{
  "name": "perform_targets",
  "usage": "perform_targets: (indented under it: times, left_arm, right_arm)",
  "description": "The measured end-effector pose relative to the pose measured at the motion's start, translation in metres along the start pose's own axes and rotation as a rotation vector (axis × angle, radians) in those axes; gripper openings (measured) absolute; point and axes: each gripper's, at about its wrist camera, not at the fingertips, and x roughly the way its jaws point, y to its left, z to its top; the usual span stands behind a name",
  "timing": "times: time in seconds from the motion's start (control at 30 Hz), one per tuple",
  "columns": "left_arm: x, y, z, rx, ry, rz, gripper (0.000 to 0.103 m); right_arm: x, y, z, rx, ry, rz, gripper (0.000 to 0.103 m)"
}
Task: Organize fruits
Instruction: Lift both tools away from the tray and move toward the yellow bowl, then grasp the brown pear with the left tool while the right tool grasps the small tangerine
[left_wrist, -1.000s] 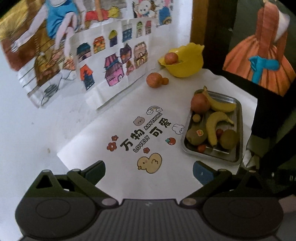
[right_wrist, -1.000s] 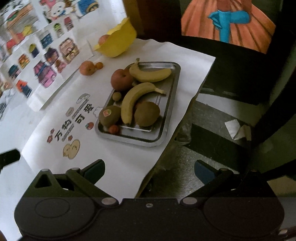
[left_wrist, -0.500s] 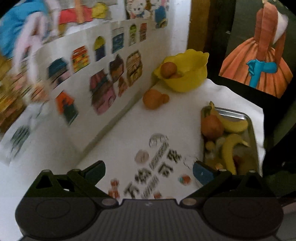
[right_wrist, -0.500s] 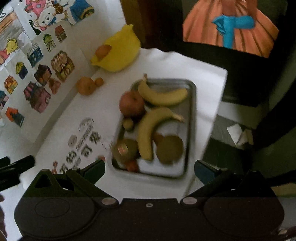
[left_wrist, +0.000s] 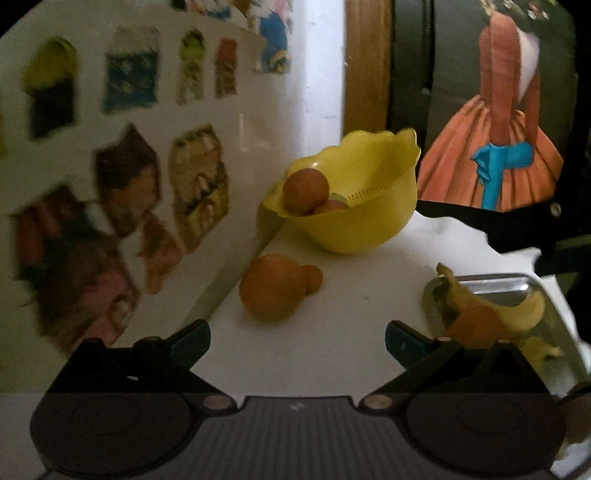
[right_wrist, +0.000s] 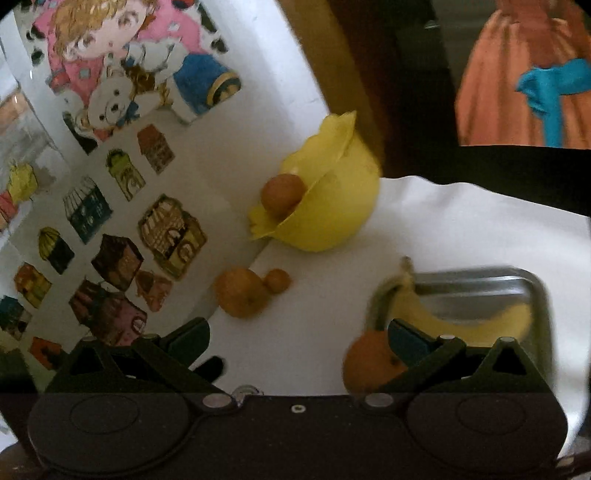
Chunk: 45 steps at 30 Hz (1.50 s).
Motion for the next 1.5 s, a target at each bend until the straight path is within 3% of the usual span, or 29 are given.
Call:
perform_targets:
  times: [0.1,0.27,0.47,0.67,0.87,1.0,1.13,1.2,1.37,1.5]
  left_arm:
    - [0.025,0.004,-0.006,0.024,0.0,0.005,0.103]
    - [0.048,0.013,-0.011,-0.005,0.018,0.021,0.103]
    - [0.067,0.021,0.001,-0.009,0.011,0.057,0.103]
    - [0.082,0.023,0.005,0.037,0.027,-0.009,0.103]
    - [0.095,0.024,0.006,0.058,0.022,-0.039,0.103]
    - [0.105,0.019,0.011,0.104,0.027,-0.048,0.103]
    - [0.109,0.017,0.012,0.12,0.02,-0.052,0.102]
    - [0.109,0.017,0.013,0.116,0.02,-0.053,0.099]
    - [0.11,0.019,0.014,0.091,0.043,0.015,0.078]
    - [0.107,0.018,0.012,0.073,0.049,0.006,0.069]
  right_arm:
    - [0.021,0.002,0.0,-0.087,0.009,-0.003,0.102]
    - [0.037,0.007,0.0,-0.247,0.01,-0.092,0.102]
    - [0.064,0.009,-0.002,-0.442,0.024,-0.156,0.102]
    - [0.088,0.025,-0.009,-0.672,0.008,-0.193,0.098]
    - [0.099,0.026,-0.009,-0.708,0.01,-0.191,0.096]
    - [0.107,0.024,-0.011,-0.74,0.006,-0.271,0.093]
    - [0.11,0.017,-0.007,-0.706,0.008,-0.292,0.093]
    - [0.111,0.015,-0.006,-0.704,0.015,-0.291,0.093]
    - [0.114,0.015,-0.006,-0.709,0.007,-0.313,0.093]
    - [0.117,0.013,-0.004,-0.687,-0.003,-0.332,0.093]
